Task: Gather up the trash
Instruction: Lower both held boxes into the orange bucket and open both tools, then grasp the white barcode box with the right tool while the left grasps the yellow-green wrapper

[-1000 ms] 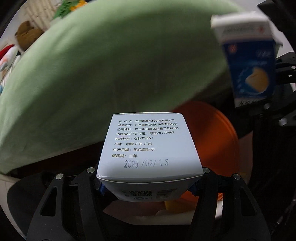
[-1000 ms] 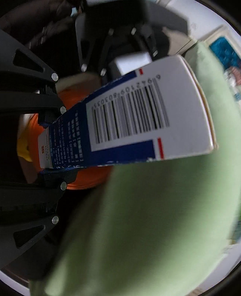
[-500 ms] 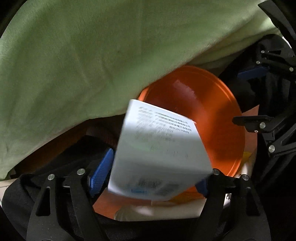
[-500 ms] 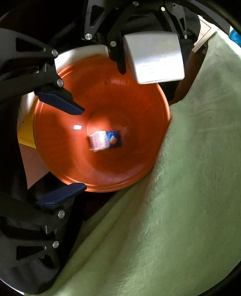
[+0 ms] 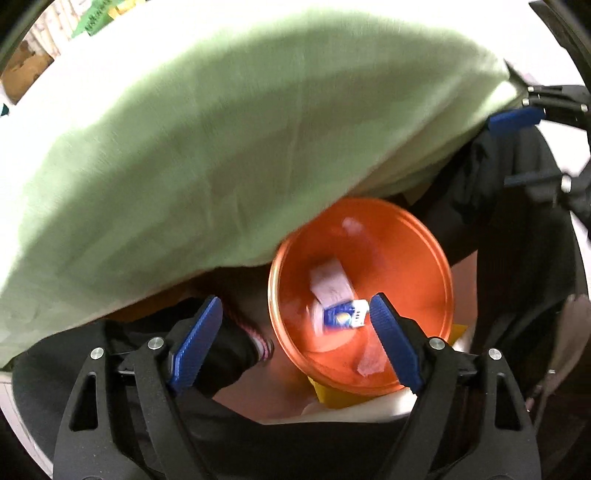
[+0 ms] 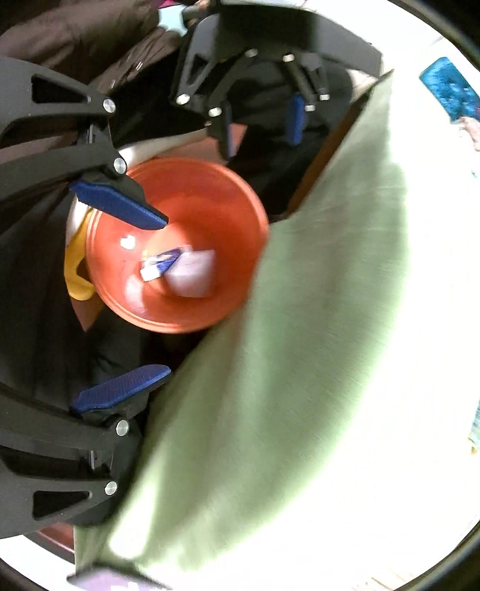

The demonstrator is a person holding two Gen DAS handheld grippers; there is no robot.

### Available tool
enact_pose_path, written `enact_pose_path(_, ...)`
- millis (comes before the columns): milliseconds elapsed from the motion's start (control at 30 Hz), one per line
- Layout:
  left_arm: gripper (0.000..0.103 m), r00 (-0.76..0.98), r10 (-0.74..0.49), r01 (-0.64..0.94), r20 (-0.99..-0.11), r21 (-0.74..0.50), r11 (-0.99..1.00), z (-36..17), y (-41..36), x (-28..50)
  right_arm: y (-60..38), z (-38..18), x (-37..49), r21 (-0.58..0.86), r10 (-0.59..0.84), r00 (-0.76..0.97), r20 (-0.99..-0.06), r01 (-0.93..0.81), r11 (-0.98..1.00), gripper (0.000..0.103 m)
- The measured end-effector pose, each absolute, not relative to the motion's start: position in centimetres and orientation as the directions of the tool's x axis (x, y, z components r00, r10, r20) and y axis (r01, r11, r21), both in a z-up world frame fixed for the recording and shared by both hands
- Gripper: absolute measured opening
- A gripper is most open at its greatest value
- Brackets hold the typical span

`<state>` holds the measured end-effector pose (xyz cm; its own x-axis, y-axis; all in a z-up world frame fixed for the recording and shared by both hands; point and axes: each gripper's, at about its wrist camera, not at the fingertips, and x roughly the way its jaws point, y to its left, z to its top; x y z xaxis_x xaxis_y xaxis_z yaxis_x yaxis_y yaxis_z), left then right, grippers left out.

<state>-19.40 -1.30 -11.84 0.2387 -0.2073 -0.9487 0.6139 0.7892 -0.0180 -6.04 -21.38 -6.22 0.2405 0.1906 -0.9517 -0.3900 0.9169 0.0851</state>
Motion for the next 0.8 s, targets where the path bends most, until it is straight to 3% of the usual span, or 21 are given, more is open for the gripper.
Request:
enact_pose_path(367, 0.08, 0.504, -0.256, 0.452, -0.825, -0.001, 0.892, -1.8, 3.0, -15.4, -22.1, 3.1, 0.2, 0.092, 0.248, 0.515, -0.82, -0.31, 0.946, 0.074)
enact_pose_path(467, 0.089, 0.584, -0.232, 0.386, -0.778, 0.015, 0.922, 0.5, 4.1, -13.4, -21.8, 3.8, 2.0, 0.093, 0.25, 0.571, -0.782, -0.291, 0.952, 0.074)
enact_pose_path(800, 0.09, 0.661, -0.207, 0.304, -0.721, 0.005, 0.953, 0.9, 3.1, -8.9, -22.5, 3.9, 7.0, 0.113, 0.237, 0.605, -0.76, -0.236, 0.965, 0.074)
